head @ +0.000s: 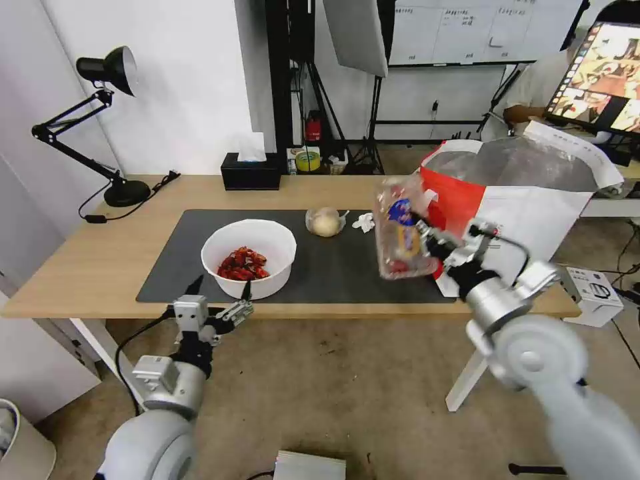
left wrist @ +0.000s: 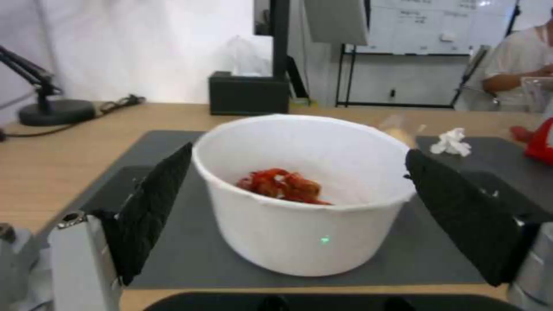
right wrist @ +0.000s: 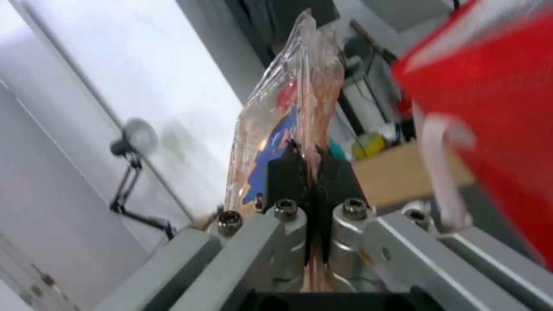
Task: Pick up the trash from the table and place it into the takeout bag.
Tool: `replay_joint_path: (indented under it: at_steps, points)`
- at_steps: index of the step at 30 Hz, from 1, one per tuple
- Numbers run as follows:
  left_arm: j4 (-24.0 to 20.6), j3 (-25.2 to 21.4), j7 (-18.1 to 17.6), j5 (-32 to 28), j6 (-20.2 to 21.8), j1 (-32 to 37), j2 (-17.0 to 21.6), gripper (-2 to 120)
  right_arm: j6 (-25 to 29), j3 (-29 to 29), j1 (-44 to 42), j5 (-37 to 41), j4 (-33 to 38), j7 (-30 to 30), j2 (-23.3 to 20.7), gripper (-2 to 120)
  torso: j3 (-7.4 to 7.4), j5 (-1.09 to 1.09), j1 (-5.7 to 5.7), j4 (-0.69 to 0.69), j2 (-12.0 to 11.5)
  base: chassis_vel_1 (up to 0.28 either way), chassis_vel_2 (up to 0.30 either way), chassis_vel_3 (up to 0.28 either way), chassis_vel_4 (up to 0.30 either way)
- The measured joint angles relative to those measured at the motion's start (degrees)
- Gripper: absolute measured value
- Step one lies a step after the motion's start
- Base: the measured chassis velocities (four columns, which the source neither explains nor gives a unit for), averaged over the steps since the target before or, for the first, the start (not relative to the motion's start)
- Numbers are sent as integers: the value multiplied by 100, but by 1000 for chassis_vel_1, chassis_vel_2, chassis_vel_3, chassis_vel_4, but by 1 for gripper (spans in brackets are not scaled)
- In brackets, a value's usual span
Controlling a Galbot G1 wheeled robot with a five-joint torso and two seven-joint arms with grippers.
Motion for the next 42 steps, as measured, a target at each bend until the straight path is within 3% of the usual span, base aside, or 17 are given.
replay_joint_path:
  at_steps: [10, 14, 16, 25, 29, 36, 42]
  points:
    - [-193, -391, 69, 170, -74, 444, -133, 100, 87, 704, 898, 1522, -350, 467, -469, 0, 1, 0, 0, -1, 0, 0, 0, 0, 0]
    - [-210, -445, 109, 203, -93, 530, -169, 100, 87, 786, 1189, 1790, -614, 678, -519, 0, 0, 0, 0, 0, 0, 0, 0, 0, 0]
    - [-224, -490, 150, 286, -127, 632, -270, 100, 95, 815, 1742, 2076, -1235, 1088, -589, 0, 1, 1, 1, 0, 0, 0, 0, 0, 0]
    - [-262, -475, 179, 448, -167, 726, -523, 100, 58, 650, 2990, 2727, -2189, 2083, -627, 0, 1, -1, 2, 0, 0, 0, 0, 0, 0]
    - [-270, -476, 181, 468, -181, 729, -561, 100, -55, 574, 3203, 2931, -2308, 2536, -605, 0, 1, -1, 2, 0, 0, 0, 0, 0, 0]
    - [-275, -454, 183, 482, -196, 714, -596, 100, -217, 368, 3609, 3328, -2609, 4022, -371, 0, 1, -1, 2, 0, 0, 0, 0, 0, 0]
    - [-261, -419, 183, 483, -201, 697, -606, 100, -300, 268, 3768, 3458, -2828, 4567, -269, 0, 1, -1, 1, 0, 0, 0, 0, 0, 0]
